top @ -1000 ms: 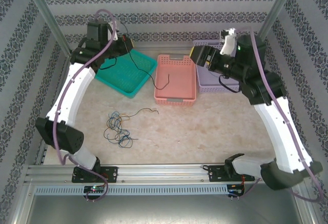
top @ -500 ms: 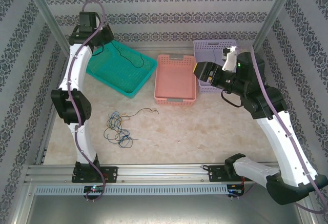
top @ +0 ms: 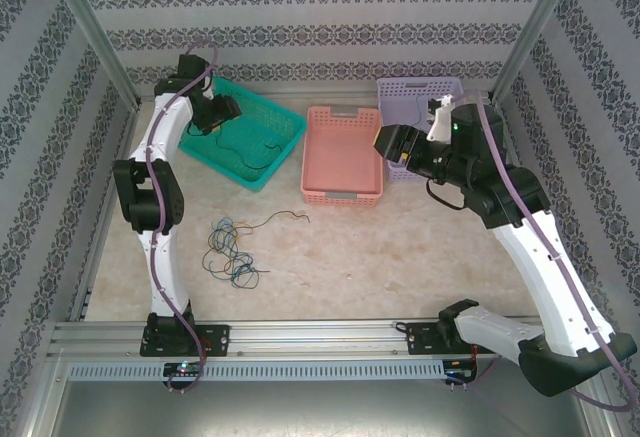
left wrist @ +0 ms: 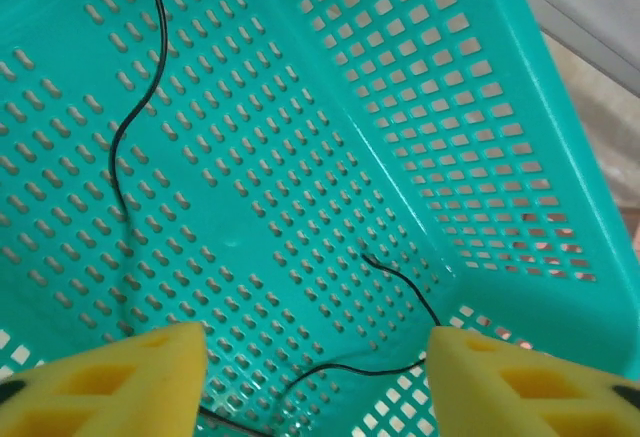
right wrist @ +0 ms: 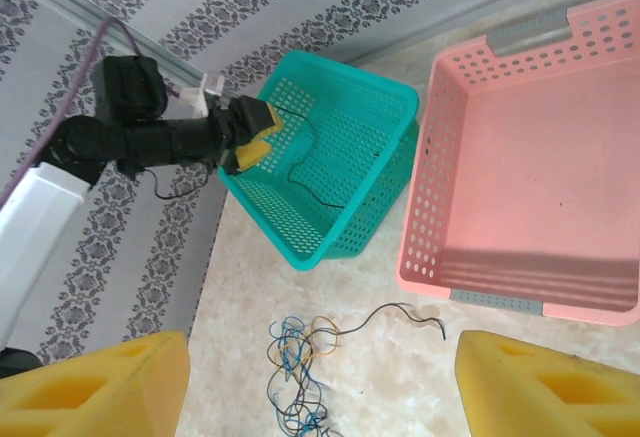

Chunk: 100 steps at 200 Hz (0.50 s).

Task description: Untangle the cables

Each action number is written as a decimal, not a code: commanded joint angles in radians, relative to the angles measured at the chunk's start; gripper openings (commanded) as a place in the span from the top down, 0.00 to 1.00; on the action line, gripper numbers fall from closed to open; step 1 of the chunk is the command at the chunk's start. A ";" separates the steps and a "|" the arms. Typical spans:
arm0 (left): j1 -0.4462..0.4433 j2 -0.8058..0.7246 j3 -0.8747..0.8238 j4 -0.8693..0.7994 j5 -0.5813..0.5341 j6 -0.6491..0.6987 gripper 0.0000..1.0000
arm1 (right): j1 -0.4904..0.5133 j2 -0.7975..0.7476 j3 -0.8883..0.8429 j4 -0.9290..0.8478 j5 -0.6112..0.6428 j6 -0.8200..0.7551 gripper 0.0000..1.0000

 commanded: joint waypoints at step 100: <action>-0.037 -0.553 -0.481 -0.076 -0.098 -0.276 0.28 | 0.078 -0.002 -0.174 0.012 0.044 -0.097 0.31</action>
